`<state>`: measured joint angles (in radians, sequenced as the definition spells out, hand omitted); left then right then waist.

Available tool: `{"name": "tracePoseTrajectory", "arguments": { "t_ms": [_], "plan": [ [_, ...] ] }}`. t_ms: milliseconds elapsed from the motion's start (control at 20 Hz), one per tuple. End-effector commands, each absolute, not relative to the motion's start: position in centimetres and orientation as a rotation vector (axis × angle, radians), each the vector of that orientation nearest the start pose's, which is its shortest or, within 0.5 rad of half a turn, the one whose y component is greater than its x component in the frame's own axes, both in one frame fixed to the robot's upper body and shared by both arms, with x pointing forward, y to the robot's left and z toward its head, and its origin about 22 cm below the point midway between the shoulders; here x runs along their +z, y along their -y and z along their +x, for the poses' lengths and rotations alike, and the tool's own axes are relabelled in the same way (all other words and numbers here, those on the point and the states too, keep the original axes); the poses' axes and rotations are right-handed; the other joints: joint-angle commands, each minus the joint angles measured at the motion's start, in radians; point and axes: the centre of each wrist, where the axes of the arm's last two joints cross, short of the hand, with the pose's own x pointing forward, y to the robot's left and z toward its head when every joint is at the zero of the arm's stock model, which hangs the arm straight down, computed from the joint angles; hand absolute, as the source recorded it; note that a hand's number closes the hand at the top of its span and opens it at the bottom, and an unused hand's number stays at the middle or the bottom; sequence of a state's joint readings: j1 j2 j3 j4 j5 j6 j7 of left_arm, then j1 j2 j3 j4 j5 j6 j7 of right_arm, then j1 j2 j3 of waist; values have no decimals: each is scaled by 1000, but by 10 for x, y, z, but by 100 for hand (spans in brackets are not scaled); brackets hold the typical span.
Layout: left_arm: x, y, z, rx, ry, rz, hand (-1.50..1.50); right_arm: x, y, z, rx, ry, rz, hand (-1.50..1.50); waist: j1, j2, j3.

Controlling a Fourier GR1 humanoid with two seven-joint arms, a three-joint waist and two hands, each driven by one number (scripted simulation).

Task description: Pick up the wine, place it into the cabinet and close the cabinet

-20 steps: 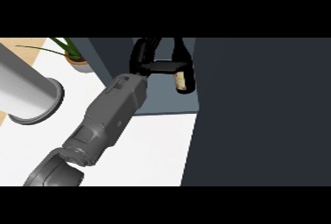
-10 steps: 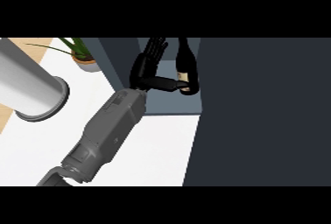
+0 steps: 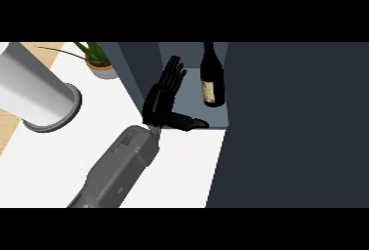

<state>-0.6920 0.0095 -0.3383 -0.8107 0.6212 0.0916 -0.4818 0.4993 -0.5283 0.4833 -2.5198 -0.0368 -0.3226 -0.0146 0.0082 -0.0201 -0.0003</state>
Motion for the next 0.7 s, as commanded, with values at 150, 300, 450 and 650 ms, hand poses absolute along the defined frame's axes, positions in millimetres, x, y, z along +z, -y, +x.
{"name": "tracePoseTrajectory", "arguments": {
  "t_ms": [150,300,450,650],
  "plan": [
    [-2,-95,307,49,1714,-554,-150,187,213,59,137,1933,164,-150,10,1,0],
    [-16,-116,283,92,1693,-574,-150,192,214,56,183,1927,193,-150,3,7,-1],
    [-13,-114,262,138,1700,-550,-150,194,217,59,193,1954,159,-150,1,9,0],
    [-15,-155,252,151,1720,-578,-150,192,218,64,275,1930,154,-150,-8,15,0]
  ]
}}
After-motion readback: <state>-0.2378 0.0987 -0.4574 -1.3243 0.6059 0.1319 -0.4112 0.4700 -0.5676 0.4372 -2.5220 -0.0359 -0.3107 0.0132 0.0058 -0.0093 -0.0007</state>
